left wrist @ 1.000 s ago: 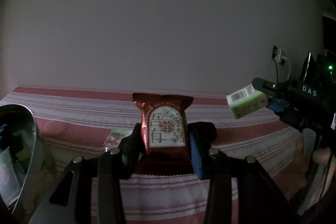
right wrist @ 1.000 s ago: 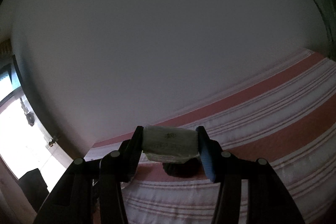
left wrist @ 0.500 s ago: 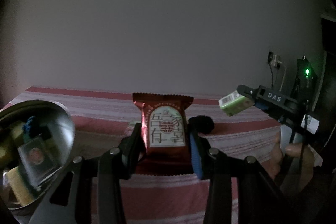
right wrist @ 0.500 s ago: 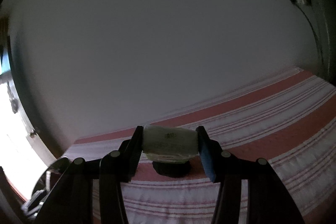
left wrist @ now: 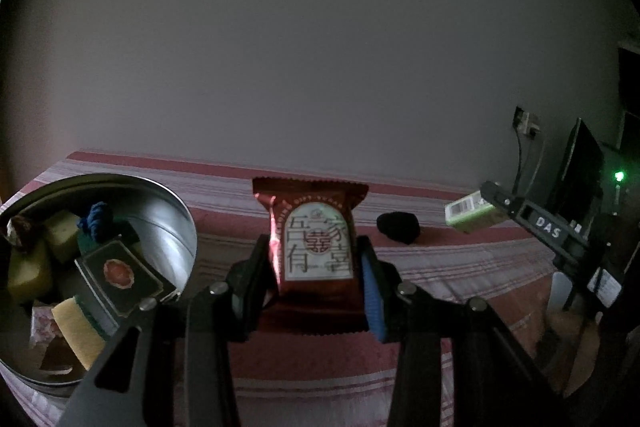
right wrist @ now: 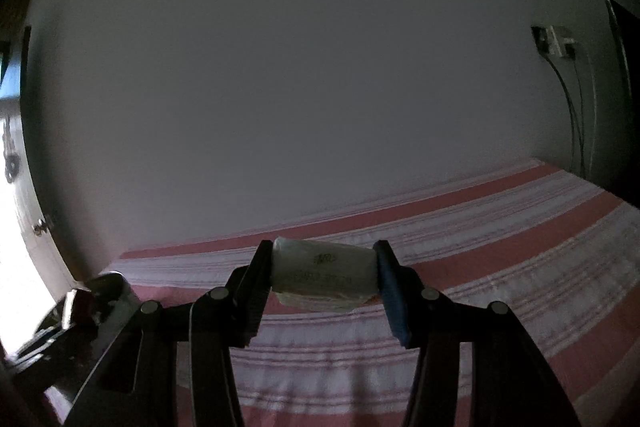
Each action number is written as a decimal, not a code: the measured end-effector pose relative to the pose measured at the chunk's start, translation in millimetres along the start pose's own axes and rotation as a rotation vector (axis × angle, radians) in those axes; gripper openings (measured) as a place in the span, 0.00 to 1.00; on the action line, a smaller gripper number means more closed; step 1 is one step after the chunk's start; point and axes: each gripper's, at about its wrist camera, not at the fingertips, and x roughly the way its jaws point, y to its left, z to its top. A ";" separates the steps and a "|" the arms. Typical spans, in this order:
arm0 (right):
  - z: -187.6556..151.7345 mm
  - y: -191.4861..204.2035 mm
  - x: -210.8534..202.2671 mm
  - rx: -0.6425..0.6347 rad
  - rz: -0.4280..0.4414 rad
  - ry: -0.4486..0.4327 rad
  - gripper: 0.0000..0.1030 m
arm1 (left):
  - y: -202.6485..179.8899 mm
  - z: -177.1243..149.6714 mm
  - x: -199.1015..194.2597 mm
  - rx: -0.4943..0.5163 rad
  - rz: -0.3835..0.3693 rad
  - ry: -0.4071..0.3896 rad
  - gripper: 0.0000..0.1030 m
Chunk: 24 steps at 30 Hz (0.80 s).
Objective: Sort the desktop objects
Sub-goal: 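Carry the red snack packet and green tissue pack over the steel pan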
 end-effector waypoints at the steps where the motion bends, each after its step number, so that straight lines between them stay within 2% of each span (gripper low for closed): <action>1: -3.2 5.4 -1.6 0.018 0.008 -0.001 0.51 | 0.9 0.9 -1.2 0.004 -0.002 -0.002 0.40; 13: -12.1 47.2 -6.6 -0.023 0.084 0.010 0.51 | 22.5 0.6 -9.9 0.005 0.011 0.003 0.40; 24: -20.3 74.5 -4.7 -0.054 0.124 0.023 0.51 | 46.0 -1.2 -10.9 -0.029 0.064 0.033 0.40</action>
